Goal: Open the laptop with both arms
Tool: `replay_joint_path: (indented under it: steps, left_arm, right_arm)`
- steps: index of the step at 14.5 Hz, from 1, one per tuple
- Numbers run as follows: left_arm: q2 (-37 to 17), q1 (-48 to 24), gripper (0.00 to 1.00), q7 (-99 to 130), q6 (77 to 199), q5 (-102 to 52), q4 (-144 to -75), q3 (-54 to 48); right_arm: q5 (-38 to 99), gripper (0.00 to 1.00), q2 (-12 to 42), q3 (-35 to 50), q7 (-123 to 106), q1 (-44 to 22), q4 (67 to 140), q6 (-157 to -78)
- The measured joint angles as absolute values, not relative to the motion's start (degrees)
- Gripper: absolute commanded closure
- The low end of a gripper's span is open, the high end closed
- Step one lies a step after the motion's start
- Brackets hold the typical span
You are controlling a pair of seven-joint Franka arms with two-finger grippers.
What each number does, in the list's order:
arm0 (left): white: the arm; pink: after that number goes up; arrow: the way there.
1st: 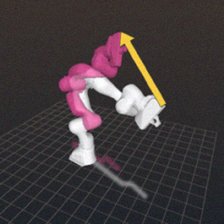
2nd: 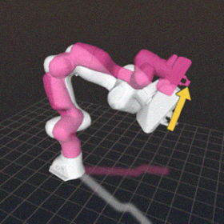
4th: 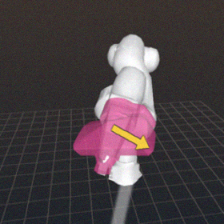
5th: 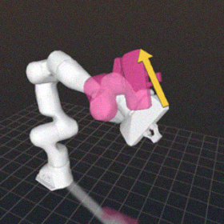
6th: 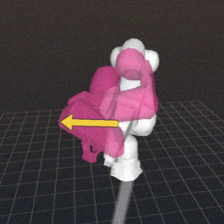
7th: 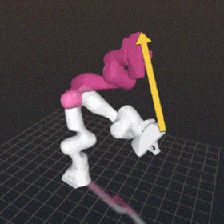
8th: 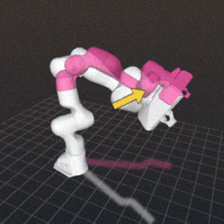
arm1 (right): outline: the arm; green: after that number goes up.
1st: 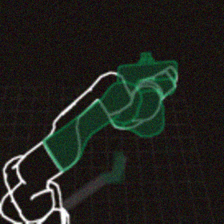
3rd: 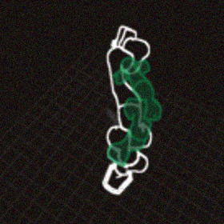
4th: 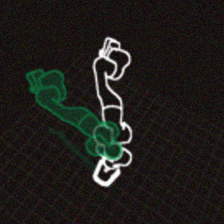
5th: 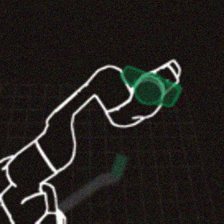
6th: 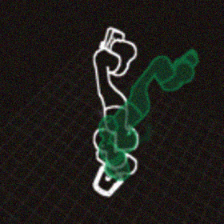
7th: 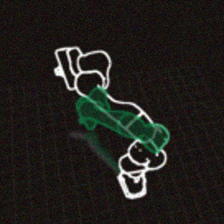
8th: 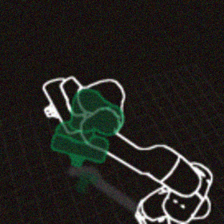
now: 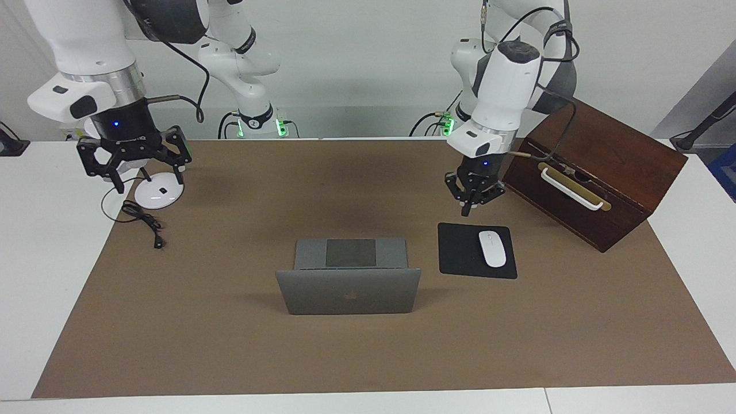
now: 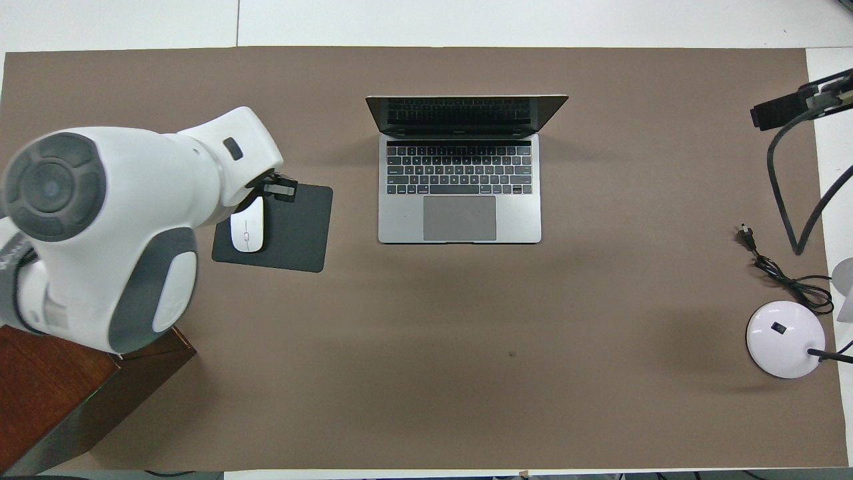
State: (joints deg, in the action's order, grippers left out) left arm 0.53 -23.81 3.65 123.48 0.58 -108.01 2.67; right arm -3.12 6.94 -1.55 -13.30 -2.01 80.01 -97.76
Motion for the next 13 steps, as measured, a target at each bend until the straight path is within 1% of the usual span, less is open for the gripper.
replay_joint_path:
  steps: [2, 4, 7, 11, 13]
  left_arm:
    - [3.1, -21.7, 0.0, 2.6, 118.5, 0.6, -107.4, 2.8]
    - [5.2, -19.1, 0.0, 0.7, 114.4, 0.6, -107.3, 2.9]
    - [6.8, -14.3, 0.0, -5.0, 109.0, 0.6, -106.7, 3.3]
    - [7.9, -7.0, 0.0, -13.6, 103.4, 0.6, -104.8, 3.7]
    - [8.1, -4.7, 0.0, -14.4, 101.0, 0.6, -103.1, 3.7]
  right_arm:
    - [-1.3, 0.0, 2.8, -1.5, -8.3, -1.8, 87.0, -98.0]
    - [-0.9, 0.0, 0.3, -1.4, -5.5, -1.8, 90.6, -97.9]
    - [-0.7, 0.0, -0.9, -1.4, -3.9, -1.8, 92.0, -97.8]
    - [-0.7, 0.0, -1.0, -1.2, -3.3, -1.8, 92.0, -97.4]
    - [-0.7, 0.0, -1.0, -1.1, -3.3, -1.8, 92.0, -97.4]
